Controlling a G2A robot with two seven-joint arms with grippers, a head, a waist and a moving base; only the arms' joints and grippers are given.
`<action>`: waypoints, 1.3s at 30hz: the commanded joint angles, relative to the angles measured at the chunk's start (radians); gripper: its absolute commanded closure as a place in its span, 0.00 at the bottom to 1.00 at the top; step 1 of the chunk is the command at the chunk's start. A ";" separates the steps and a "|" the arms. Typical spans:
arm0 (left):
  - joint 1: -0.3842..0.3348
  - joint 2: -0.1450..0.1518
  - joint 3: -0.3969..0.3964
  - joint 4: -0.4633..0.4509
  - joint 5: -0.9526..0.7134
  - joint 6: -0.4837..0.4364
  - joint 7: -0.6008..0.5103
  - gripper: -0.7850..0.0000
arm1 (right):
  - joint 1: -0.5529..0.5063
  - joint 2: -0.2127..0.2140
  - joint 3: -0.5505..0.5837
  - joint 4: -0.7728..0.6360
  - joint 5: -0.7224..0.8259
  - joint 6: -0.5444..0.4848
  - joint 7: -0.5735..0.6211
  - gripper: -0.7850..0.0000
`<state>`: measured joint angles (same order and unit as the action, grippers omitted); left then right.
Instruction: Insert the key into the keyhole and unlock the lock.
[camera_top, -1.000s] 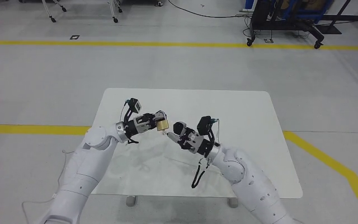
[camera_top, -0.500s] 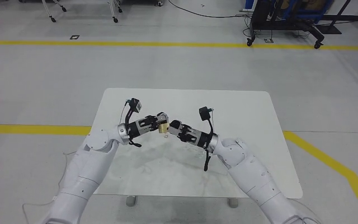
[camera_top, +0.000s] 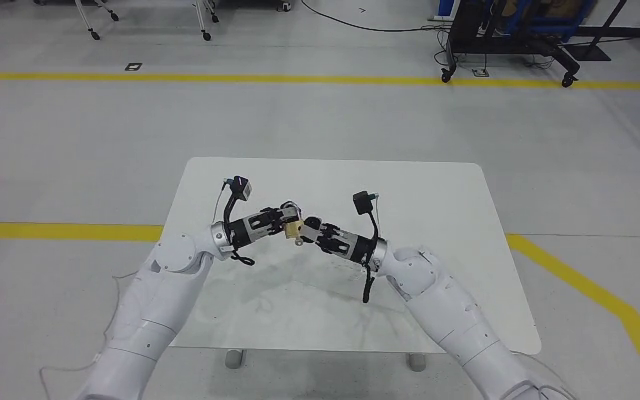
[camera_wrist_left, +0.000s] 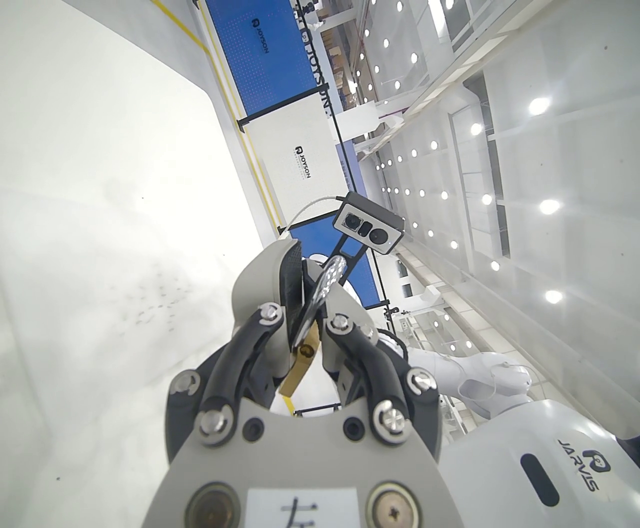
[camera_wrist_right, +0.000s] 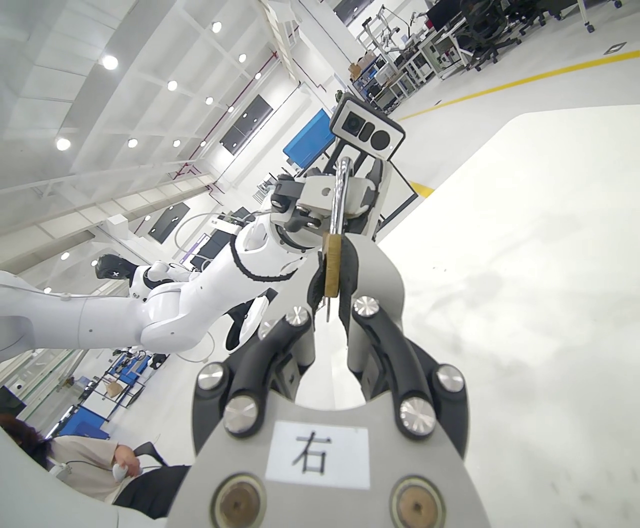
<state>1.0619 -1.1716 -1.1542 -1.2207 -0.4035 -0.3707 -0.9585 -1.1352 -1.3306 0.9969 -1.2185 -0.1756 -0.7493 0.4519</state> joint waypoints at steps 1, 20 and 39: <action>0.000 0.000 -0.001 0.001 -0.011 0.001 -0.006 0.17 | -0.002 0.001 0.001 -0.003 -0.001 -0.005 0.000 1.00; -0.001 0.001 -0.009 0.009 -0.047 0.005 -0.038 0.12 | 0.003 0.007 0.002 0.025 0.058 -0.053 0.020 1.00; 0.000 0.008 -0.042 0.007 -0.048 0.003 -0.010 0.04 | -0.278 0.112 0.274 -0.515 -1.033 0.313 0.026 1.00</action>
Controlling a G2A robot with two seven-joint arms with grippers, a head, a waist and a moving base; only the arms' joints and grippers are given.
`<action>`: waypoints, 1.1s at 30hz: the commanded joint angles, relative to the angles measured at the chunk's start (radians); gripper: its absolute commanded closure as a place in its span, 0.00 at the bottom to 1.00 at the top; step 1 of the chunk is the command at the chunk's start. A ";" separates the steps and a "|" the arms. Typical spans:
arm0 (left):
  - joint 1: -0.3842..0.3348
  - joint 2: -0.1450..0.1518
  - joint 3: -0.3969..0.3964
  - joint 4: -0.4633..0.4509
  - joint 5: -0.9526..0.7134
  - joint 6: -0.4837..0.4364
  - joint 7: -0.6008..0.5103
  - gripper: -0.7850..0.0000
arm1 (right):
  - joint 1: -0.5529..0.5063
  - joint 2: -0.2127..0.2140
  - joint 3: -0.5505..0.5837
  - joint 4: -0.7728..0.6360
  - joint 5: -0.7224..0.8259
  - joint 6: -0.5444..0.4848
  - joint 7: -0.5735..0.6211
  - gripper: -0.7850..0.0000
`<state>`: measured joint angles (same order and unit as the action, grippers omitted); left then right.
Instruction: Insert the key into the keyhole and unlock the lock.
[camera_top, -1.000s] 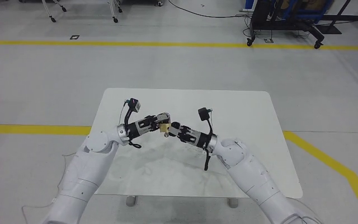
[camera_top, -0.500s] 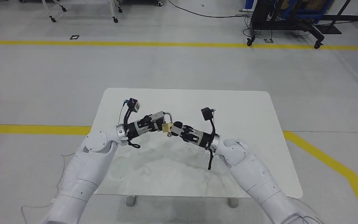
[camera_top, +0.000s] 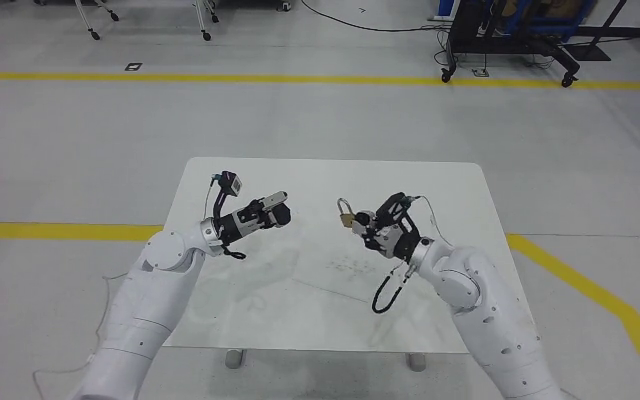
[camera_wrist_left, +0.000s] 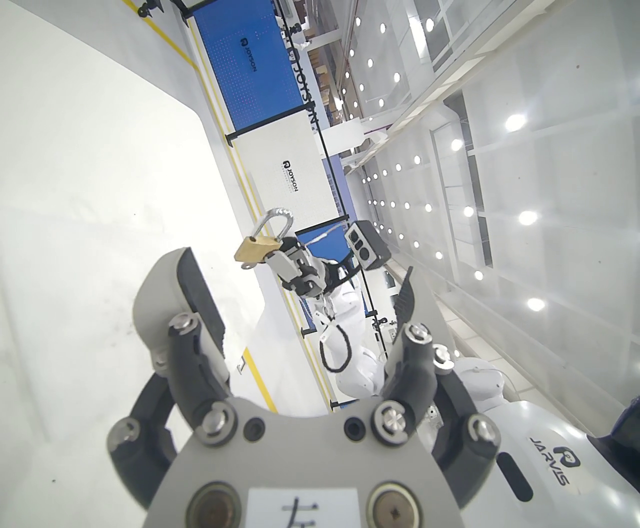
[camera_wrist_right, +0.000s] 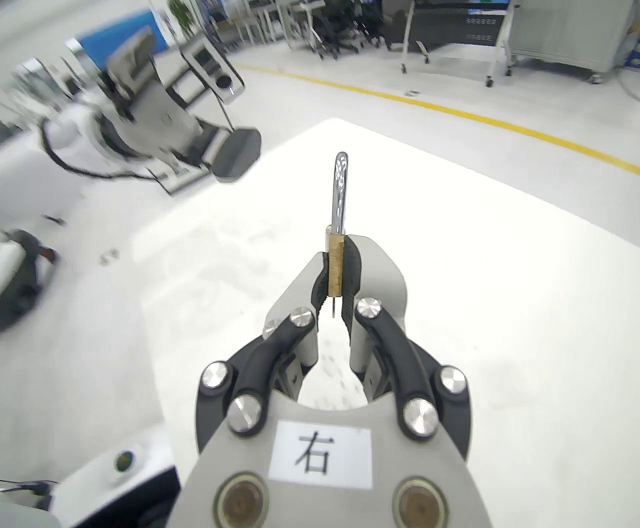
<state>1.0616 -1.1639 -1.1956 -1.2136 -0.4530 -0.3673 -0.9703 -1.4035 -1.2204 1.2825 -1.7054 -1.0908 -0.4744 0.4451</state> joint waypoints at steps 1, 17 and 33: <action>0.001 0.000 0.000 -0.001 0.002 -0.001 0.003 0.03 | -0.019 0.002 -0.033 -0.043 -0.167 0.058 0.056 1.00; -0.003 -0.001 0.001 0.007 -0.024 0.005 -0.010 0.00 | 0.060 -0.021 -0.230 0.042 -0.347 0.130 0.238 0.87; -0.007 -0.002 0.001 0.013 -0.034 0.011 -0.014 0.00 | 0.047 -0.020 -0.152 0.003 -0.211 0.191 0.114 0.00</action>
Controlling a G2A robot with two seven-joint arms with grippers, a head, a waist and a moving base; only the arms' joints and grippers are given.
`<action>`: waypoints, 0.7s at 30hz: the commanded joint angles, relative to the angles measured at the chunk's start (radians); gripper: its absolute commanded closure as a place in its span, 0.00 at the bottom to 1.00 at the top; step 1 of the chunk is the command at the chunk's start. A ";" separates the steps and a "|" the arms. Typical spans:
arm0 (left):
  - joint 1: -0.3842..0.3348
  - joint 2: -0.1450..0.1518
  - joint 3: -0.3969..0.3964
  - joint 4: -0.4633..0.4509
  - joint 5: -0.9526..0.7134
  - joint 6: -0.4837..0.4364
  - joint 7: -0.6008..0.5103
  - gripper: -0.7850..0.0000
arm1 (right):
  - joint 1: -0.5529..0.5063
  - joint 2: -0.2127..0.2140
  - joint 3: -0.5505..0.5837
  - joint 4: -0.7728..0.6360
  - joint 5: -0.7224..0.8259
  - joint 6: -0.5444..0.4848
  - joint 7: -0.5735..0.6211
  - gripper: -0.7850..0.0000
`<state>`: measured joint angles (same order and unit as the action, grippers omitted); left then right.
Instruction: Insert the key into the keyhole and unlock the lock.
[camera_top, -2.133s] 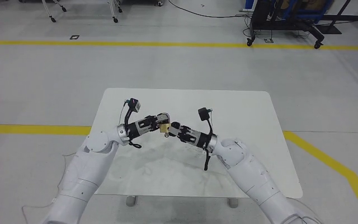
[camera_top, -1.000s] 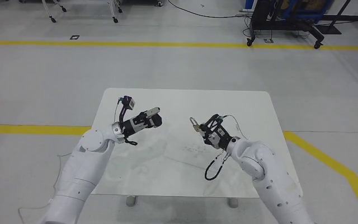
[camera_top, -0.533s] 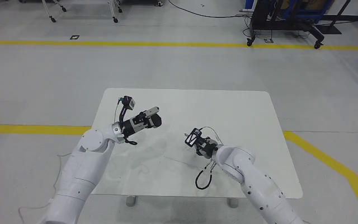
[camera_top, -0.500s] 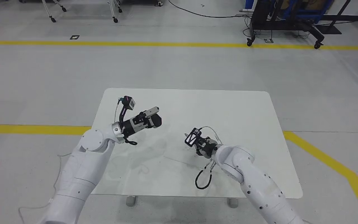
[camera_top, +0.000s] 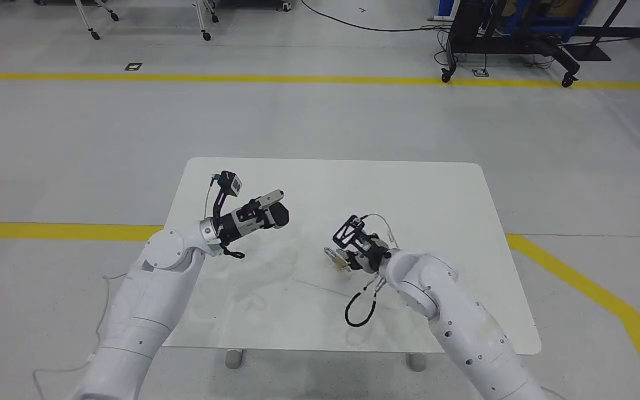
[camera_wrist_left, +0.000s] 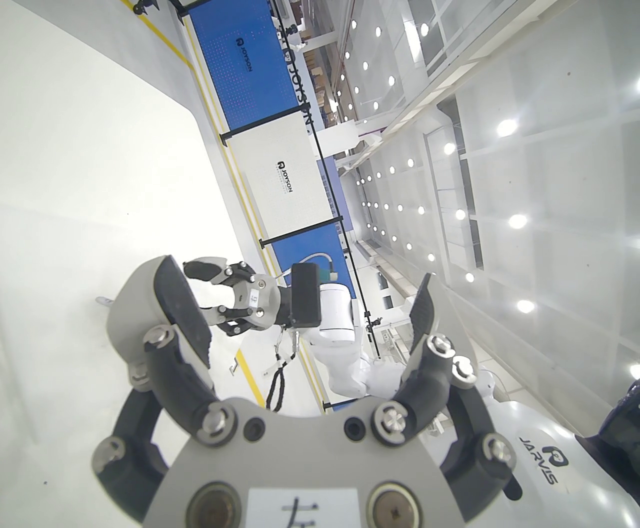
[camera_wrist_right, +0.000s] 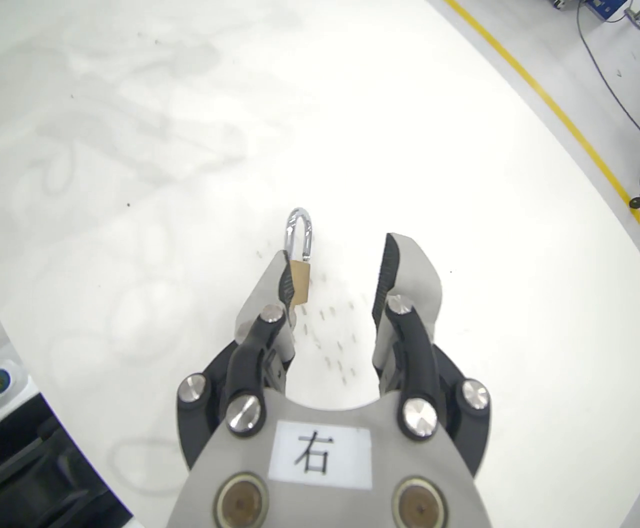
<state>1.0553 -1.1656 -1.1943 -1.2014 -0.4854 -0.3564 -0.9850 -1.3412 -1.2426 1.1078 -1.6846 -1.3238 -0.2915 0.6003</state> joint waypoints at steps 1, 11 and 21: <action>-0.001 0.000 -0.001 0.001 -0.002 0.001 0.000 0.00 | -0.036 0.004 0.046 -0.036 0.055 0.008 -0.085 0.00; -0.002 -0.001 -0.002 0.009 -0.037 0.025 -0.008 0.00 | -0.168 0.024 0.217 -0.085 0.344 -0.204 -0.431 0.00; 0.011 -0.001 -0.006 -0.015 -0.022 0.008 0.022 0.00 | -0.168 0.024 0.217 -0.085 0.344 -0.204 -0.431 0.00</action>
<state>1.0577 -1.1670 -1.1978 -1.2001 -0.5189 -0.3362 -0.9850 -1.5091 -1.2188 1.3250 -1.7698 -0.9804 -0.4943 0.1700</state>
